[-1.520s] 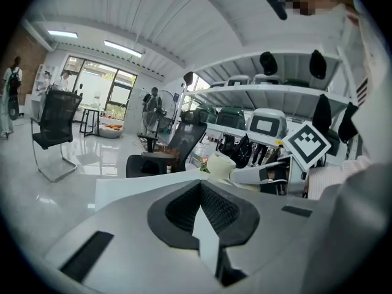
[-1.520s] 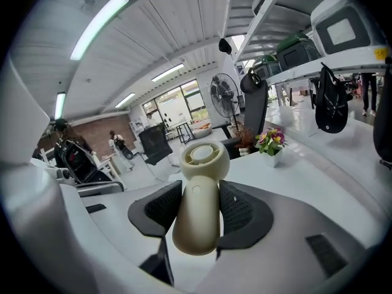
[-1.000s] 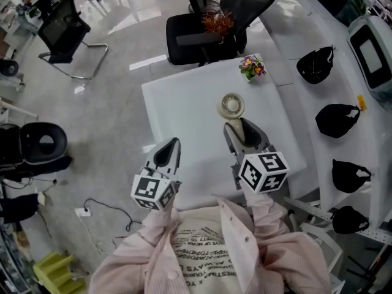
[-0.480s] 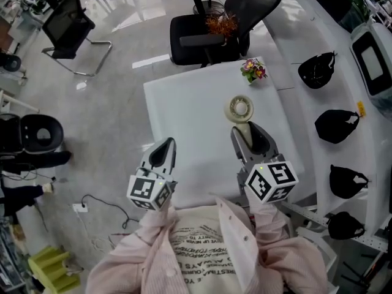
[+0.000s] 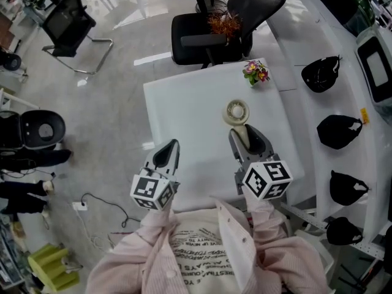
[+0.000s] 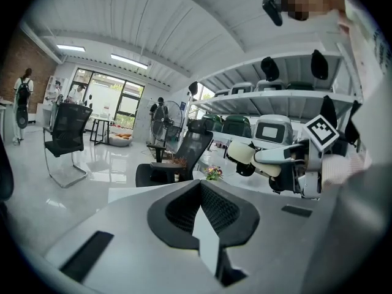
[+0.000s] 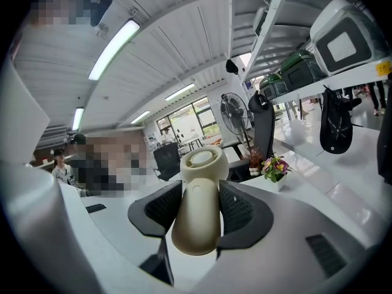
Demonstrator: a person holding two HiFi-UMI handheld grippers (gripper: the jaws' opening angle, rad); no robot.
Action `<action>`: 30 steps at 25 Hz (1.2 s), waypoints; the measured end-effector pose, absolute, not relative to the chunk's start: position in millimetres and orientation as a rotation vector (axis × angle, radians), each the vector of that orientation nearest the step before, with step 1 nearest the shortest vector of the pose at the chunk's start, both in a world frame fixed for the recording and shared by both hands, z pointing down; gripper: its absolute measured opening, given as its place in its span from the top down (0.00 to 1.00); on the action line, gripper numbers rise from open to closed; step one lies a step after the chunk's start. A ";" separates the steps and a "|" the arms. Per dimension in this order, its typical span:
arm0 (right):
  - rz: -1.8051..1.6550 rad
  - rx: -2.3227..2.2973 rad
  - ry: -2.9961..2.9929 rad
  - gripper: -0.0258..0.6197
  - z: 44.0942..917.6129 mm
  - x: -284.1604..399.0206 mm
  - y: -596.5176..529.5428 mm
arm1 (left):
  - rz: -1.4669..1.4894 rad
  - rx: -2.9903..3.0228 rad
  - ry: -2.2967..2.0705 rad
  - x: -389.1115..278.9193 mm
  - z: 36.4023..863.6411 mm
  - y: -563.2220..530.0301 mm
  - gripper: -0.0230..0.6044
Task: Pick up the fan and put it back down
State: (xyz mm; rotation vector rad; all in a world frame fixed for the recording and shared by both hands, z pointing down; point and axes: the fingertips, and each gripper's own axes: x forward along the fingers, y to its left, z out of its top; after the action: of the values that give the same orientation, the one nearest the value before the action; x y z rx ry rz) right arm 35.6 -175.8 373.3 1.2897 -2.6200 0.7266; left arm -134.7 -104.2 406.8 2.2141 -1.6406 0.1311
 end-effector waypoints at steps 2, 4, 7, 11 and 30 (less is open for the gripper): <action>0.740 1.280 -2.604 0.68 385.7 34.1 -182.3 | 0.139 2.212 -1.634 -132.8 410.7 -107.6 0.96; 0.749 1.274 -2.586 0.68 398.0 33.1 -189.7 | 0.147 2.210 -1.628 -131.1 414.9 -112.2 0.96; 0.769 1.268 -2.562 0.68 415.5 30.8 -202.6 | 0.158 2.208 -1.619 -129.1 422.5 -122.2 0.96; 0.794 1.251 -2.533 0.68 439.4 25.1 -217.5 | 0.181 2.198 -1.597 -124.5 437.7 -134.9 0.96; 0.903 1.258 -2.389 0.68 569.2 3.0 -276.3 | 0.256 2.081 -1.472 -106.6 542.4 -196.4 0.96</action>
State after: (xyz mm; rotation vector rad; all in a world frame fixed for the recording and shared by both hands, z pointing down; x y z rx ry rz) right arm 3.0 -276.3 569.2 1.2583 -2.3889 0.9025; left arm -106.6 -196.4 542.4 2.0806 -1.4723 0.2561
